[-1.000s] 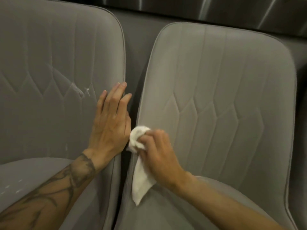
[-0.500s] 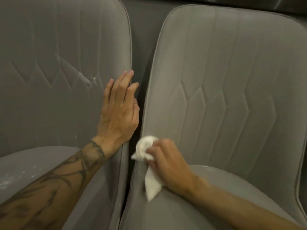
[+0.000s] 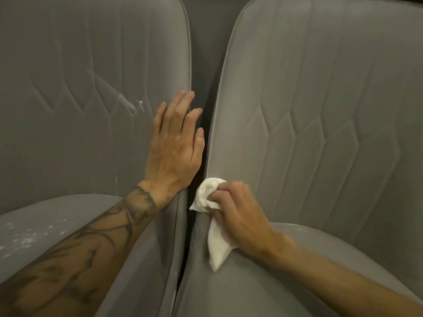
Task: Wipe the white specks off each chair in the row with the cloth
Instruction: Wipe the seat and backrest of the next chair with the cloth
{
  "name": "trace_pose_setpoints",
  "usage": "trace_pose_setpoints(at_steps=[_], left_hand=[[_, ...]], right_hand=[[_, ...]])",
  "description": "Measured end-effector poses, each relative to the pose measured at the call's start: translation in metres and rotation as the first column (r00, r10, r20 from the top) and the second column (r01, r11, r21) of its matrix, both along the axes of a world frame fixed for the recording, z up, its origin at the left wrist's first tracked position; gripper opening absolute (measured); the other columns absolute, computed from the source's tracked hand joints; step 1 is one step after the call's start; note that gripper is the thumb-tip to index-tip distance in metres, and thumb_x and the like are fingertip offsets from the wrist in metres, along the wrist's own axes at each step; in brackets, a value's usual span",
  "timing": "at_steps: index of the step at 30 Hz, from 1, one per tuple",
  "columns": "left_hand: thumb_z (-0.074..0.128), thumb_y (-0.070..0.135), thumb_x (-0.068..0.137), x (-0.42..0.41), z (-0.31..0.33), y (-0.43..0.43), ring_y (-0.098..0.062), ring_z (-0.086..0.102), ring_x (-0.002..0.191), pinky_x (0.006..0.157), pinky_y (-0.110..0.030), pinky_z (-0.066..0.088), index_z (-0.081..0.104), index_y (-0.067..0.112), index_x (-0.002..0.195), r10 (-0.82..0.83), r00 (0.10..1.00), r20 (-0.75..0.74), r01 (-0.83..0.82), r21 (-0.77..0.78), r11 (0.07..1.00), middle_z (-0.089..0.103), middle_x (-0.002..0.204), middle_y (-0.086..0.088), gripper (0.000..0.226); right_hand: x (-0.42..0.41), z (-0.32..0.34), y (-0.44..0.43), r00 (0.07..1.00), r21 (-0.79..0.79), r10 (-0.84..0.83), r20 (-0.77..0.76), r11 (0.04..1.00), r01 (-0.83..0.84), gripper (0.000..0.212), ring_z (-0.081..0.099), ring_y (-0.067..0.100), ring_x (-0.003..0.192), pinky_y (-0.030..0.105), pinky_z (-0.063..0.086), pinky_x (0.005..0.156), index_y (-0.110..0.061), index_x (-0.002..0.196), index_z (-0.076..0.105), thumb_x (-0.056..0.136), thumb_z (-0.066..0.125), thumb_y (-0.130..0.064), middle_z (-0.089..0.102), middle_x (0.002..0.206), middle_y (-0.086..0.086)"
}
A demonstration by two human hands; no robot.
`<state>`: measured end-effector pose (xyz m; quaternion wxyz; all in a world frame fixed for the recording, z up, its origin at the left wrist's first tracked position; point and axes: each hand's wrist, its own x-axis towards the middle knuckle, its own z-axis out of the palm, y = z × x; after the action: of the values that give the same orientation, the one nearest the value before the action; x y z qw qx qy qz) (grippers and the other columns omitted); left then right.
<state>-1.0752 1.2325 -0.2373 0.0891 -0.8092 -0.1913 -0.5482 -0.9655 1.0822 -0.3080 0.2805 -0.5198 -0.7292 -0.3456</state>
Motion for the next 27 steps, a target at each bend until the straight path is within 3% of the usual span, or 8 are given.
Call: trace_pose_setpoints(at_steps=[2, 5, 7, 13, 15, 17, 22, 27], left_hand=[[0.042, 0.021, 0.104, 0.000, 0.000, 0.000, -0.028, 0.027, 0.155, 0.128, -0.052, 0.015, 0.054, 0.005, 0.139, 0.002, 1.000, -0.001, -0.002, -0.003, 1.000, 0.037, 0.163, -0.014, 0.041], [0.043, 0.021, 0.103, -0.001, 0.001, 0.001, -0.028, 0.026, 0.155, 0.128, -0.052, 0.014, 0.053, 0.005, 0.139, -0.007, 1.000, 0.001, 0.007, -0.010, 1.000, 0.036, 0.163, -0.014, 0.041], [0.043, 0.021, 0.103, -0.001, 0.001, 0.001, -0.028, 0.025, 0.156, 0.128, -0.051, 0.013, 0.053, 0.005, 0.139, -0.023, 1.000, 0.003, 0.023, -0.019, 1.000, 0.036, 0.163, -0.014, 0.041], [0.043, 0.019, 0.103, 0.000, 0.000, 0.001, -0.027, 0.027, 0.155, 0.129, -0.049, 0.012, 0.055, 0.005, 0.137, -0.030, 0.999, 0.018, 0.030, -0.016, 0.999, 0.038, 0.162, -0.013, 0.039], [0.042, 0.020, 0.103, 0.000, 0.000, 0.001, -0.027, 0.027, 0.155, 0.129, -0.048, 0.012, 0.055, 0.005, 0.137, -0.028, 0.999, 0.023, 0.028, -0.018, 0.999, 0.038, 0.162, -0.013, 0.039], [0.043, 0.019, 0.103, -0.001, 0.000, 0.000, -0.027, 0.027, 0.155, 0.129, -0.049, 0.012, 0.055, 0.005, 0.136, -0.023, 1.000, 0.018, 0.023, -0.010, 1.000, 0.038, 0.162, -0.013, 0.038], [0.044, 0.019, 0.102, 0.000, 0.002, -0.002, -0.028, 0.026, 0.155, 0.128, -0.051, 0.014, 0.055, 0.005, 0.135, -0.009, 1.000, 0.009, 0.009, -0.012, 1.000, 0.037, 0.162, -0.014, 0.038], [0.046, 0.017, 0.102, 0.003, 0.001, -0.002, -0.031, 0.030, 0.153, 0.127, -0.053, 0.016, 0.057, 0.003, 0.133, -0.004, 1.000, 0.025, 0.004, -0.002, 1.000, 0.040, 0.160, -0.017, 0.035]], right_hand=[[0.015, 0.029, 0.014, 0.999, 0.074, -0.040, 0.022, 0.997, 0.038, 0.020, 0.047, 0.029, 0.090, 0.045, 0.043, 0.075, -0.007, 0.110, 0.051, 0.103, 0.048, -0.025, 0.052, 0.102, 0.015], [0.031, 0.111, 0.054, 0.967, 0.301, -0.155, -0.205, 0.930, 0.213, 0.022, 0.049, 0.032, 0.089, 0.049, 0.047, 0.075, 0.000, 0.106, 0.056, 0.101, 0.052, -0.022, 0.053, 0.099, 0.020], [0.031, 0.126, 0.063, 0.937, 0.321, -0.154, -0.312, 0.912, 0.257, 0.022, 0.050, 0.030, 0.090, 0.046, 0.047, 0.075, 0.000, 0.105, 0.057, 0.100, 0.053, -0.020, 0.052, 0.102, 0.017], [0.010, -0.019, -0.003, 0.995, -0.054, 0.031, -0.090, 0.998, -0.036, 0.015, 0.050, 0.028, 0.089, 0.043, 0.044, 0.076, -0.008, 0.109, 0.055, 0.101, 0.051, -0.021, 0.052, 0.103, 0.010], [0.015, -0.030, -0.011, 0.994, -0.178, 0.090, 0.063, 0.981, -0.077, 0.015, 0.050, 0.026, 0.089, 0.039, 0.041, 0.075, -0.012, 0.110, 0.056, 0.100, 0.051, -0.022, 0.056, 0.104, 0.009], [0.023, -0.007, -0.002, 0.994, -0.134, 0.064, 0.093, 0.990, -0.051, 0.018, 0.049, 0.029, 0.090, 0.040, 0.041, 0.076, -0.010, 0.114, 0.053, 0.101, 0.049, -0.022, 0.059, 0.103, 0.014], [0.036, 0.111, 0.052, 0.951, 0.284, -0.162, -0.265, 0.929, 0.238, 0.021, 0.050, 0.030, 0.090, 0.046, 0.047, 0.076, 0.002, 0.106, 0.058, 0.100, 0.053, -0.018, 0.054, 0.100, 0.019], [0.017, 0.068, 0.032, 0.954, 0.157, -0.059, -0.295, 0.982, 0.109, 0.018, 0.051, 0.029, 0.093, 0.042, 0.046, 0.079, 0.000, 0.107, 0.058, 0.100, 0.052, -0.015, 0.051, 0.105, 0.017]])
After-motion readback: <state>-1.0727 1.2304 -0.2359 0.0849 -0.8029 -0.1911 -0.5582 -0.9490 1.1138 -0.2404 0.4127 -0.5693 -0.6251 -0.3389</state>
